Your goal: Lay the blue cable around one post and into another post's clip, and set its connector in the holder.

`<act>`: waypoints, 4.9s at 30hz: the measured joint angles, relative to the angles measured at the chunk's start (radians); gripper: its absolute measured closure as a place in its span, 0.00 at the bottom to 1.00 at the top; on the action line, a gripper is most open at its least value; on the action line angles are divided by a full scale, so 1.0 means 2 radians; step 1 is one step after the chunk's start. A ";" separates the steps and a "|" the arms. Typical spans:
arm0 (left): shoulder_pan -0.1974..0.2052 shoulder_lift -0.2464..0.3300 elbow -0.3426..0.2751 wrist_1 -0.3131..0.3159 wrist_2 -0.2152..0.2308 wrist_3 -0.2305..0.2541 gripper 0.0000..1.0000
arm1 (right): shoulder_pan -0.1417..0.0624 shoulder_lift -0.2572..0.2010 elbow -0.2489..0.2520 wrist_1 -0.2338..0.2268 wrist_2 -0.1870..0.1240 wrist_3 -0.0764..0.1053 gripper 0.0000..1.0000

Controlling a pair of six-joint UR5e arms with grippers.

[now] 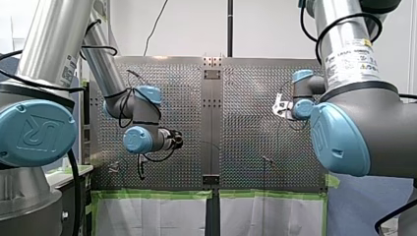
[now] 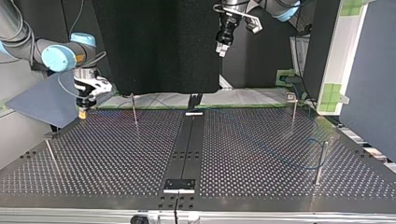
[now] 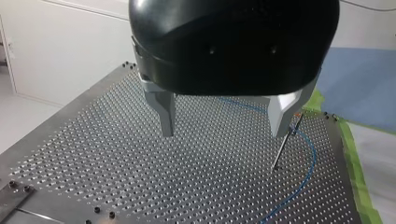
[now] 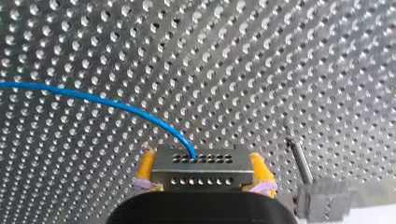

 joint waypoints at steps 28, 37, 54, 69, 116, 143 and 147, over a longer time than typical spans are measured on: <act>0.013 0.000 0.000 0.000 0.008 0.000 0.00 | -0.068 -0.090 -0.038 0.094 -0.018 -0.011 1.00; 0.015 0.000 0.000 -0.001 0.009 0.001 0.00 | -0.082 -0.071 -0.039 0.103 -0.018 -0.022 1.00; 0.015 0.000 0.000 -0.002 0.009 0.002 0.00 | -0.107 -0.040 -0.065 0.113 -0.050 -0.055 1.00; 0.016 0.000 0.000 -0.002 0.008 0.002 0.00 | -0.112 -0.013 -0.080 0.056 -0.110 -0.067 1.00; 0.034 0.000 0.002 -0.001 0.012 0.003 0.00 | -0.129 0.021 -0.114 0.047 -0.221 -0.065 1.00; 0.035 0.000 0.002 0.000 0.015 0.003 0.00 | -0.124 0.024 -0.120 0.059 -0.203 -0.052 1.00; 0.035 0.000 0.002 -0.001 0.015 0.004 0.00 | -0.123 0.024 -0.120 0.059 -0.202 -0.049 1.00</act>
